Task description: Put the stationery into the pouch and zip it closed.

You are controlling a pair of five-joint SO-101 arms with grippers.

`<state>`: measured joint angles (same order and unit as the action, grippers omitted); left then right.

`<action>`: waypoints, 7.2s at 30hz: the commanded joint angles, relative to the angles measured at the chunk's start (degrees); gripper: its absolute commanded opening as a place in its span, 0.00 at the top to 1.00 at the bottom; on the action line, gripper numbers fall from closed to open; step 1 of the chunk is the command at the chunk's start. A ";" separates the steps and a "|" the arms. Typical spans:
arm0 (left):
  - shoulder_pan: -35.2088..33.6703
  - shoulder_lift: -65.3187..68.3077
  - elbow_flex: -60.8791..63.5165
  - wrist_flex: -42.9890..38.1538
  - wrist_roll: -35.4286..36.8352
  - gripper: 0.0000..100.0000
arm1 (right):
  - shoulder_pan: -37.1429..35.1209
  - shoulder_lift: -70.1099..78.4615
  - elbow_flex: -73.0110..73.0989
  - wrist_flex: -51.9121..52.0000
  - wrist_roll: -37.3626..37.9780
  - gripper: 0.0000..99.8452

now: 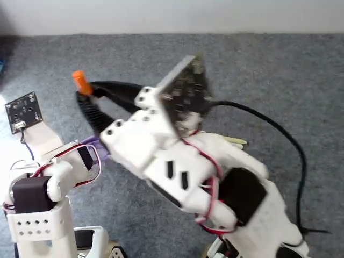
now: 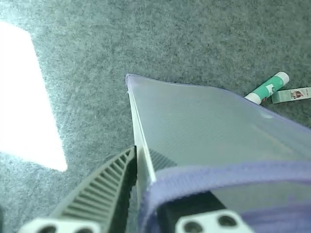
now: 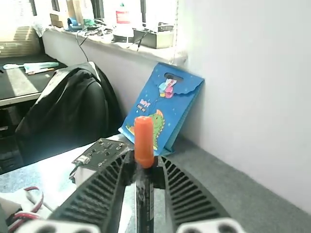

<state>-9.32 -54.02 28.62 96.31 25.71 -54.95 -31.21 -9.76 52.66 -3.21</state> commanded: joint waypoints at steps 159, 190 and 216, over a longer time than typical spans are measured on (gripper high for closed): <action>0.00 -0.26 -0.40 -0.79 0.62 0.99 | 48.40 48.48 -22.95 48.48 31.47 0.99; 0.00 -0.26 -0.40 -0.79 0.62 0.99 | 11.56 -10.42 -1.85 25.10 -11.43 0.99; -0.44 -0.35 -0.40 -0.79 0.62 0.99 | 2.77 4.88 4.04 1.89 -8.62 0.99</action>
<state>-9.32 -54.02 28.62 96.31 25.71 -51.78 -26.20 -7.21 55.65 -12.62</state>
